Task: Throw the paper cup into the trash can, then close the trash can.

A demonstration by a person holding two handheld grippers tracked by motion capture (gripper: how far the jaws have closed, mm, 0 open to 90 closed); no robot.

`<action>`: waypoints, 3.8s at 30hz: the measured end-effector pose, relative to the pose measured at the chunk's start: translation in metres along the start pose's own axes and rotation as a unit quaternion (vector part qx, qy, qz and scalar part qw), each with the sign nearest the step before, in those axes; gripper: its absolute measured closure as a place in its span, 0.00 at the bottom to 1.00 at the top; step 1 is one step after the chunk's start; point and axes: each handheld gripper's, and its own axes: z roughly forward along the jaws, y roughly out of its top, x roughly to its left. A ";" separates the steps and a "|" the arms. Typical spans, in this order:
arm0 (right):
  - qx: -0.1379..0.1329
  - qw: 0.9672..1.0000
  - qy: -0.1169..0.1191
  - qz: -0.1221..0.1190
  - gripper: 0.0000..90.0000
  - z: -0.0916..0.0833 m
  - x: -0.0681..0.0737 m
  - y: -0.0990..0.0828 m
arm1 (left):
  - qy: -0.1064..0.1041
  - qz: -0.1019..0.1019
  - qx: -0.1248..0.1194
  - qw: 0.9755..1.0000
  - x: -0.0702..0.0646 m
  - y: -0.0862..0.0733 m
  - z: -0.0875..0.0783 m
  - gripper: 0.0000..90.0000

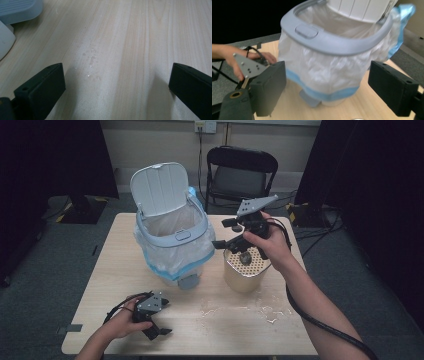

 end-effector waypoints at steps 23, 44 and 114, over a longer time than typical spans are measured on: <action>0.026 0.999 0.023 0.011 0.16 0.005 0.031 -0.085 | -0.002 -0.001 0.002 1.000 0.000 0.000 0.000 0.00; 0.038 0.999 0.019 0.015 0.15 0.031 0.061 -0.151 | -0.001 -0.002 0.001 1.000 0.000 0.000 0.000 0.00; 0.119 0.992 0.040 -0.031 0.14 0.078 0.104 -0.222 | 0.055 -0.185 -0.064 0.979 0.061 0.071 -0.161 0.18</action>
